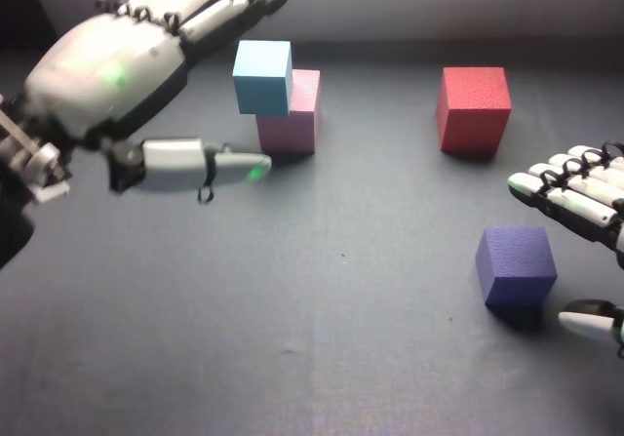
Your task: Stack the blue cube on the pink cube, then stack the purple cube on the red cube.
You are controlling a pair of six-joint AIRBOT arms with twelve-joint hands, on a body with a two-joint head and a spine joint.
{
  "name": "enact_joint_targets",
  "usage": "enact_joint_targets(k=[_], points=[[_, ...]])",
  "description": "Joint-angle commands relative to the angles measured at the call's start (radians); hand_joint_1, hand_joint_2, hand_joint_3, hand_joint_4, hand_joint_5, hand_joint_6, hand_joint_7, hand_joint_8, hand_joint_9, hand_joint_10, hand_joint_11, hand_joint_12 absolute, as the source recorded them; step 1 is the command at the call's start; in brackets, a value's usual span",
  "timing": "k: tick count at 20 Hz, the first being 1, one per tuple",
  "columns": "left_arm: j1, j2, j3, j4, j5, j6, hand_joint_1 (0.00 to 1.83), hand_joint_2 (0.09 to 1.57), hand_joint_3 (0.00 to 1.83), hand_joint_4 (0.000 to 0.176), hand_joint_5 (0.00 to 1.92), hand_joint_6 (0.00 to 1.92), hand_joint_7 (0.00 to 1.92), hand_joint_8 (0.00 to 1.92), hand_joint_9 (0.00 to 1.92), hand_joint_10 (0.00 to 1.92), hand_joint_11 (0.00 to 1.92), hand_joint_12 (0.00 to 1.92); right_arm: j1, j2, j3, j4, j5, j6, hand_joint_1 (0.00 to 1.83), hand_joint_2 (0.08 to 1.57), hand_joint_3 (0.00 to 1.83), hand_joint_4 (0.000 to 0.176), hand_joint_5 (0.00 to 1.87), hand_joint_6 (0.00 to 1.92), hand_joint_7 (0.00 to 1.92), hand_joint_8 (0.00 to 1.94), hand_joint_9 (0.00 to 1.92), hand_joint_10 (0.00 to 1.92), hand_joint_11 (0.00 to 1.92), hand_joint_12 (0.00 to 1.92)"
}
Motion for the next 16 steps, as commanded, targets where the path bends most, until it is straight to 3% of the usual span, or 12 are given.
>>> enact_joint_targets(k=[1,3,6,7,9,10,11,12,13,14,15,16], points=[[0.012,0.011,-0.009,0.002,-0.157,-0.013,0.68,1.06,0.02,0.176,0.00,0.00,0.00,0.00,0.00,0.00,0.00,0.00,0.014,-0.004,0.007,-0.003,0.102,0.005,0.69,1.18,0.00,0.000,0.00,0.00,0.00,0.00,0.00,0.00,0.00,0.00],[0.076,0.024,-0.030,-0.007,-0.211,-0.048,0.87,1.06,0.01,0.176,0.00,0.00,0.00,0.00,0.00,0.00,0.00,0.00,0.032,-0.021,0.024,0.003,0.082,0.005,0.74,1.17,0.00,0.000,0.00,0.00,0.00,0.00,0.00,0.00,0.00,0.00],[0.155,0.042,-0.064,-0.046,-0.273,-0.051,0.79,1.09,0.02,0.176,0.00,0.00,0.00,0.00,0.00,0.00,0.00,0.00,0.056,-0.055,0.057,0.020,0.036,0.005,0.69,1.16,0.00,0.000,0.00,0.00,0.00,0.00,0.00,0.00,0.00,0.00],[0.179,0.049,-0.072,-0.059,-0.287,-0.051,0.68,1.09,0.02,0.166,0.00,0.00,0.00,0.00,0.00,0.00,0.00,0.00,0.066,-0.069,0.070,0.025,0.016,0.005,0.75,1.16,0.00,0.000,0.00,0.00,0.00,0.00,0.00,0.00,0.00,0.00],[0.217,0.056,-0.083,-0.084,-0.315,-0.058,0.77,1.11,0.02,0.159,0.00,0.00,0.00,0.00,0.00,0.00,0.00,0.00,0.078,-0.096,0.094,0.033,-0.022,0.005,0.80,1.15,0.00,0.000,0.00,0.00,0.00,0.00,0.00,0.00,0.00,0.00],[0.226,0.057,-0.085,-0.089,-0.322,-0.061,0.72,1.12,0.02,0.142,0.00,0.00,0.00,0.00,0.00,0.00,0.00,0.00,0.082,-0.105,0.102,0.035,-0.035,0.005,0.80,1.16,0.00,0.000,0.00,0.00,0.02,0.01,0.00,0.00,0.00,0.00],[0.229,0.057,-0.086,-0.091,-0.325,-0.061,0.67,1.13,0.02,0.137,0.00,0.00,0.00,0.00,0.00,0.00,0.00,0.00,0.087,-0.113,0.110,0.039,-0.044,0.005,0.92,1.14,0.03,0.000,0.17,0.28,0.27,0.41,0.07,0.85,0.00,1.10],[0.231,0.057,-0.086,-0.092,-0.326,-0.062,0.64,1.14,0.02,0.119,0.00,0.00,0.00,0.00,0.00,0.00,0.00,0.00,0.093,-0.120,0.120,0.045,-0.054,0.005,1.06,1.16,0.02,0.000,0.31,0.78,0.47,0.88,0.38,1.30,0.23,1.73],[0.232,0.058,-0.086,-0.092,-0.328,-0.064,0.69,1.14,0.02,0.117,0.00,0.00,0.00,0.00,0.00,0.00,0.00,0.00,0.100,-0.126,0.127,0.046,-0.066,0.003,1.19,1.21,0.01,0.000,0.64,1.02,0.78,1.38,0.99,1.62,0.96,1.88],[0.236,0.060,-0.087,-0.092,-0.332,-0.066,0.72,1.14,0.01,0.118,0.00,0.00,0.00,0.00,0.00,0.00,0.00,0.00,0.106,-0.128,0.131,0.046,-0.072,-0.002,1.16,1.18,0.00,0.000,0.82,1.13,1.07,1.66,1.25,1.85,1.33,1.91],[0.240,0.062,-0.090,-0.093,-0.336,-0.066,0.69,1.15,0.01,0.120,0.00,0.00,0.00,0.00,0.00,0.00,0.00,0.00,0.112,-0.127,0.129,0.042,-0.069,-0.002,1.14,1.20,0.01,0.000,0.80,1.24,1.09,1.77,1.26,1.91,1.36,1.92],[0.247,0.066,-0.093,-0.097,-0.341,-0.066,0.66,1.15,0.01,0.111,0.00,0.00,0.00,0.00,0.00,0.00,0.00,0.00,0.126,-0.123,0.126,0.024,-0.061,-0.002,1.19,1.26,0.01,0.000,0.68,1.21,0.83,1.68,1.06,1.84,1.13,1.92]])
